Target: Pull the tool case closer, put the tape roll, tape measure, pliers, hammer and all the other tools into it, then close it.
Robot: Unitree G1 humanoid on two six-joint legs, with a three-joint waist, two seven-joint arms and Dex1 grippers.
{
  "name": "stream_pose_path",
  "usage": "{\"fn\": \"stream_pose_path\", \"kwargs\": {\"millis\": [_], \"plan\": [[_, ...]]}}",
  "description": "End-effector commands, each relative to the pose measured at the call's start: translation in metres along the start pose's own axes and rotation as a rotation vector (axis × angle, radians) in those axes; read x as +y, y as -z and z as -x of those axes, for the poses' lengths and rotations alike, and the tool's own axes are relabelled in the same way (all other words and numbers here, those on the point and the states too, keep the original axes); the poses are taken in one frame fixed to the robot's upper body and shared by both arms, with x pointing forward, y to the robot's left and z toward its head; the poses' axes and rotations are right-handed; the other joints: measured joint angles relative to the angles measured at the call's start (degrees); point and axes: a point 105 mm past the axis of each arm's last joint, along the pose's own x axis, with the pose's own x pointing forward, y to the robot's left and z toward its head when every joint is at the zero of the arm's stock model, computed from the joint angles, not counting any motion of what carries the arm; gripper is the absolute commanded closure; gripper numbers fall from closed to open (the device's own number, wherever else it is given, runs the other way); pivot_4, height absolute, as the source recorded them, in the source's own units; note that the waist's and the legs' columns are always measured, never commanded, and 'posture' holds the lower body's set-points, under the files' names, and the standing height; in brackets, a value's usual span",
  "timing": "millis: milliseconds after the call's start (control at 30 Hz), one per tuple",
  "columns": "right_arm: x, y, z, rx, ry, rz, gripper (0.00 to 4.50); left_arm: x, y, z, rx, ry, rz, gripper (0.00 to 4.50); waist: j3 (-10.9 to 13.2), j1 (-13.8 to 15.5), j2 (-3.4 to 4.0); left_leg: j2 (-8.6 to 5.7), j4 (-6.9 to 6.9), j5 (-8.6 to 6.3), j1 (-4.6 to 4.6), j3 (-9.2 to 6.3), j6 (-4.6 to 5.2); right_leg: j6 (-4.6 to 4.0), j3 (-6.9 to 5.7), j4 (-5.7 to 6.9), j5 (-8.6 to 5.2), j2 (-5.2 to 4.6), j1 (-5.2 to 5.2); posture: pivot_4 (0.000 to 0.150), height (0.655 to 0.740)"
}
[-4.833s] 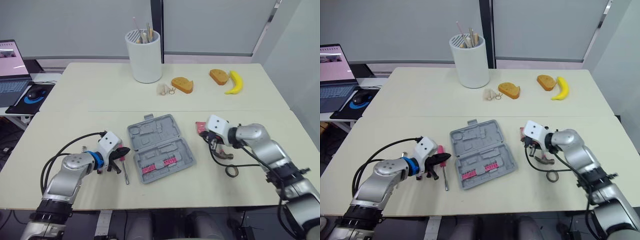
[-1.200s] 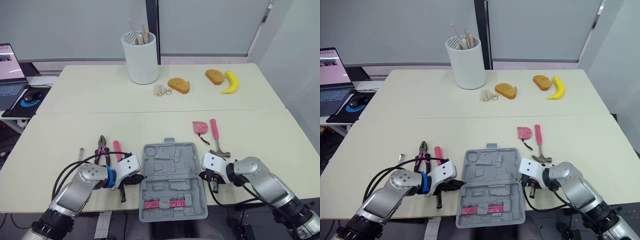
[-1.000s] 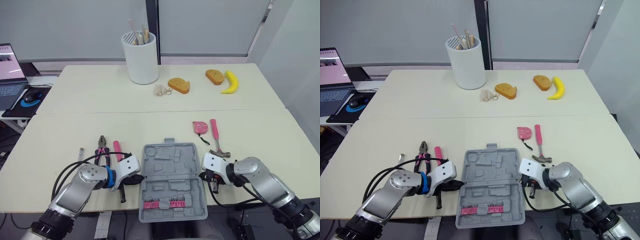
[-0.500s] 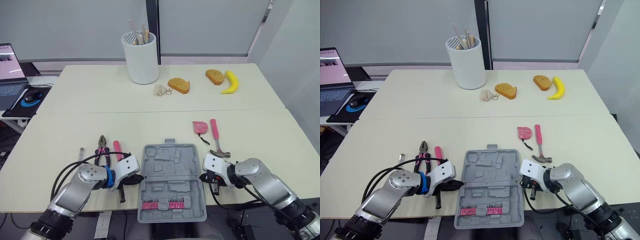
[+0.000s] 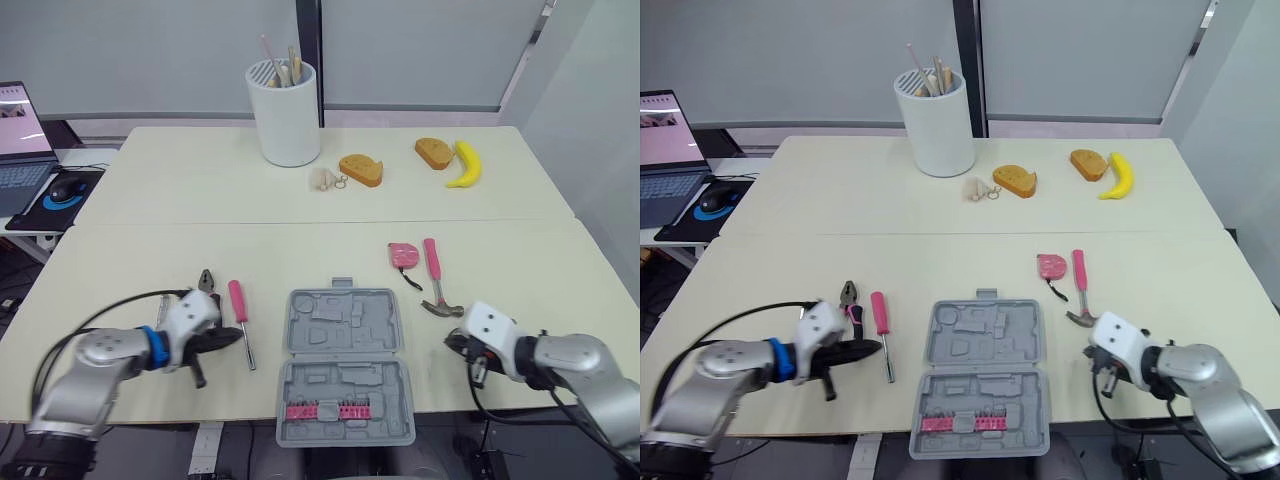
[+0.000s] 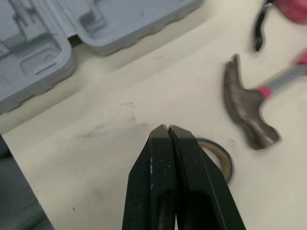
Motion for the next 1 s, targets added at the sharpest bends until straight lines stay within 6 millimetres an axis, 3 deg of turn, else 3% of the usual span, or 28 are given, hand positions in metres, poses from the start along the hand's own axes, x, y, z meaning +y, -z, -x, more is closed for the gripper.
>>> {"fn": "stream_pose_path", "kwargs": {"millis": [33, 67, 267, 433, 567, 667, 833, 1000], "plan": [[-0.025, -0.007, 0.034, -0.05, 0.1, 0.066, 4.5, 0.026, 0.007, 0.044, -0.011, -0.14, 0.028, 3.92, 0.0, -0.1, 0.0, 0.0, -0.01, 0.0, 0.0, 0.02, 0.01, 0.01, 0.0, -0.05, 0.0, 0.0, 0.01, 0.15, 0.74], [-0.029, -0.004, 0.041, -0.046, 0.11, 0.065, 4.5, 0.03, 0.011, 0.054, -0.009, -0.158, 0.051, 3.61, 0.0, -0.1, 0.0, 0.01, -0.01, 0.0, 0.03, 0.04, 0.01, 0.04, 0.01, -0.08, 0.0, 0.0, 0.04, 0.15, 0.74], [-0.031, 0.014, 0.082, 0.021, 0.018, 0.006, 3.21, 0.037, 0.046, 0.119, 0.096, -0.261, 0.14, 1.65, 0.0, 0.1, -0.08, 0.04, 0.0, 0.0, 0.08, 0.06, 0.02, 0.23, 0.01, -0.17, -0.04, -0.01, 0.12, 0.15, 0.74], [-0.042, 0.023, 0.097, 0.062, 0.0, -0.004, 2.06, 0.03, 0.068, 0.137, 0.141, -0.296, 0.166, 0.01, 0.0, 0.3, -0.1, 0.09, 0.0, -0.01, 0.11, 0.12, 0.02, 0.23, 0.04, -0.18, -0.04, -0.04, 0.12, 0.15, 0.74], [-0.049, 0.027, 0.097, 0.07, -0.002, -0.008, 1.09, 0.028, 0.069, 0.132, 0.116, -0.309, 0.154, 0.0, -0.1, 0.9, -0.15, 0.14, 0.0, -0.01, 0.1, 0.15, 0.02, 0.18, 0.04, -0.2, -0.03, -0.05, 0.09, 0.15, 0.74], [-0.05, 0.035, 0.095, 0.094, -0.013, 0.01, 0.07, 0.028, 0.063, 0.131, 0.091, -0.317, 0.143, 0.0, -0.1, 1.0, -0.17, 0.14, -0.01, -0.02, 0.06, 0.16, 0.03, 0.01, 0.04, -0.21, 0.06, -0.05, 0.06, 0.15, 0.74], [-0.051, 0.048, 0.094, 0.132, -0.031, 0.023, 0.03, 0.026, 0.066, 0.136, 0.105, -0.339, 0.151, 0.0, -0.1, 1.0, -0.16, 0.14, -0.02, -0.04, 0.05, 0.17, 0.06, -0.01, 0.03, -0.21, 0.05, -0.04, 0.06, 0.15, 0.74], [-0.056, 0.049, 0.091, 0.118, -0.016, 0.044, 0.03, 0.028, 0.061, 0.135, 0.099, -0.347, 0.13, 0.0, -0.1, 0.9, -0.18, 0.15, -0.01, -0.04, 0.09, 0.24, 0.06, 0.0, 0.04, -0.21, 0.05, -0.04, 0.06, 0.15, 0.74]]}}
